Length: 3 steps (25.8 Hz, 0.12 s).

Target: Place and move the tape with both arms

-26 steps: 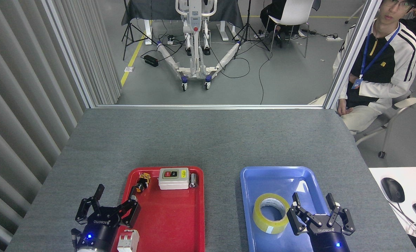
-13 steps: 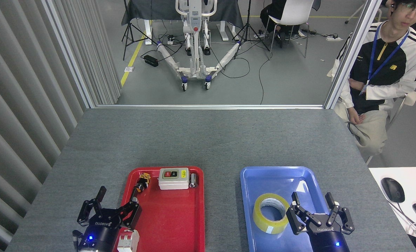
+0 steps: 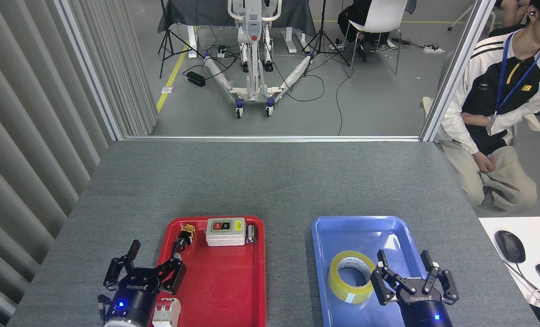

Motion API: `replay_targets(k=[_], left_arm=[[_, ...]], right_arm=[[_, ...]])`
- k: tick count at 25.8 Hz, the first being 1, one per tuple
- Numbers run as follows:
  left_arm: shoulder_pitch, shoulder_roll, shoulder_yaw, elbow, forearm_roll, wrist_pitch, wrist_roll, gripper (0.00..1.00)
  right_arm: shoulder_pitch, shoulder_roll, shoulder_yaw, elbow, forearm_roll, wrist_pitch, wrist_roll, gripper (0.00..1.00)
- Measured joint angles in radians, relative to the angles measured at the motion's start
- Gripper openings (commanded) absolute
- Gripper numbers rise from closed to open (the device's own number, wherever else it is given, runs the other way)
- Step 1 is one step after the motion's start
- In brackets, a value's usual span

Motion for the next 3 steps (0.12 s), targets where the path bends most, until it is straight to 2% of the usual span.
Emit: replay_targets(k=[3], left_arm=[[-0.002, 0.001, 0.000, 0.001, -0.001, -0.003, -0.003, 1.00]], right_arm=[[0.001, -0.001, 0.001, -0.003, 0.000, -0.002, 0.002, 0.99]])
